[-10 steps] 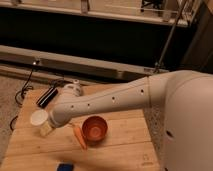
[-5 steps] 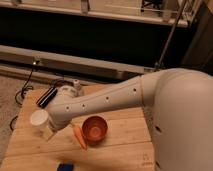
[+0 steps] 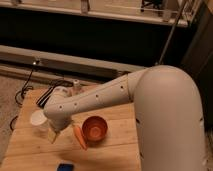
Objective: Place the pepper in the ceramic cup
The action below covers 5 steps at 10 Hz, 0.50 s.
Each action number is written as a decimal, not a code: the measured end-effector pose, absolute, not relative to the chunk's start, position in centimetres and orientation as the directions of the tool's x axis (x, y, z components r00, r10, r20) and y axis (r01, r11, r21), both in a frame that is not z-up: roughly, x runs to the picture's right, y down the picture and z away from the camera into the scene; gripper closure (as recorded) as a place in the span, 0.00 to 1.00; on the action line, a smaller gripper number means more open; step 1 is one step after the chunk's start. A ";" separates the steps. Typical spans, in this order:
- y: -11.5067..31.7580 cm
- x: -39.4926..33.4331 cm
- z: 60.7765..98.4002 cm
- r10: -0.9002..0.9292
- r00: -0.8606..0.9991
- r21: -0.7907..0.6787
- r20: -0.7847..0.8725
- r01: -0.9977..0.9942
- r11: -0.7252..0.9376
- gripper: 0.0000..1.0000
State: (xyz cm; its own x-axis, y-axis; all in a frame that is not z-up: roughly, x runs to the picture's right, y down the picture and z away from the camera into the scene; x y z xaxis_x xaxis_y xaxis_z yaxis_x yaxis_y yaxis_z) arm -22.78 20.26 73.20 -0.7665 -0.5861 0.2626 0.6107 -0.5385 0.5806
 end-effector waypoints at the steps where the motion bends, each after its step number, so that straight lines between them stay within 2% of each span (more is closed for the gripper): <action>1: 20.0 -22.2 73.7 -0.594 -0.753 0.557 0.285 0.634 -0.537 0.20; 5: 21.5 -21.2 75.2 -0.584 -0.732 0.523 0.352 0.671 -0.526 0.20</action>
